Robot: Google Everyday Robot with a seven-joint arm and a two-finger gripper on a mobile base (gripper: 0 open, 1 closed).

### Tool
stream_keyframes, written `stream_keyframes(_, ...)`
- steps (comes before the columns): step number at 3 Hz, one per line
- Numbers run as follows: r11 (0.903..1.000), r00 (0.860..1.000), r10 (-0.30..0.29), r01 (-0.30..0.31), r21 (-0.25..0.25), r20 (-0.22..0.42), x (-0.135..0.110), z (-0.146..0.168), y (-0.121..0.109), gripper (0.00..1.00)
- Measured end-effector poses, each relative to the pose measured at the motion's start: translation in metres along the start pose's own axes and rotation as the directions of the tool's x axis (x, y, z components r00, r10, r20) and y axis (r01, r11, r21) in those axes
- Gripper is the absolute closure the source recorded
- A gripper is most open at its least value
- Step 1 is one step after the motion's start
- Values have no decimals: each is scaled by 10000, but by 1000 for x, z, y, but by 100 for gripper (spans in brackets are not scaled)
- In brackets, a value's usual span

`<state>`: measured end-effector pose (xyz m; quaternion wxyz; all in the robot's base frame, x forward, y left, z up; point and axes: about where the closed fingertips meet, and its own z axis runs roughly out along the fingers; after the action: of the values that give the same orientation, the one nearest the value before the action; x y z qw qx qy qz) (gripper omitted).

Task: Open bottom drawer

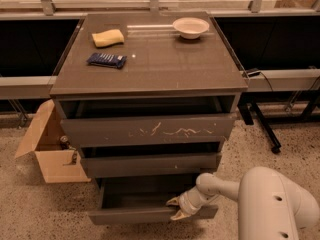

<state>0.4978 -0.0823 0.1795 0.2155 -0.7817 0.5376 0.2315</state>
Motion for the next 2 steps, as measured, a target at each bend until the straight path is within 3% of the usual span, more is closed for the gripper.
stream_keyframes(1,9994,9995,-322,321,89,35,-20,-10,7,89)
stream_keyframes(2,9994,9991,-353,354,-5,229,-29,-12,14,100)
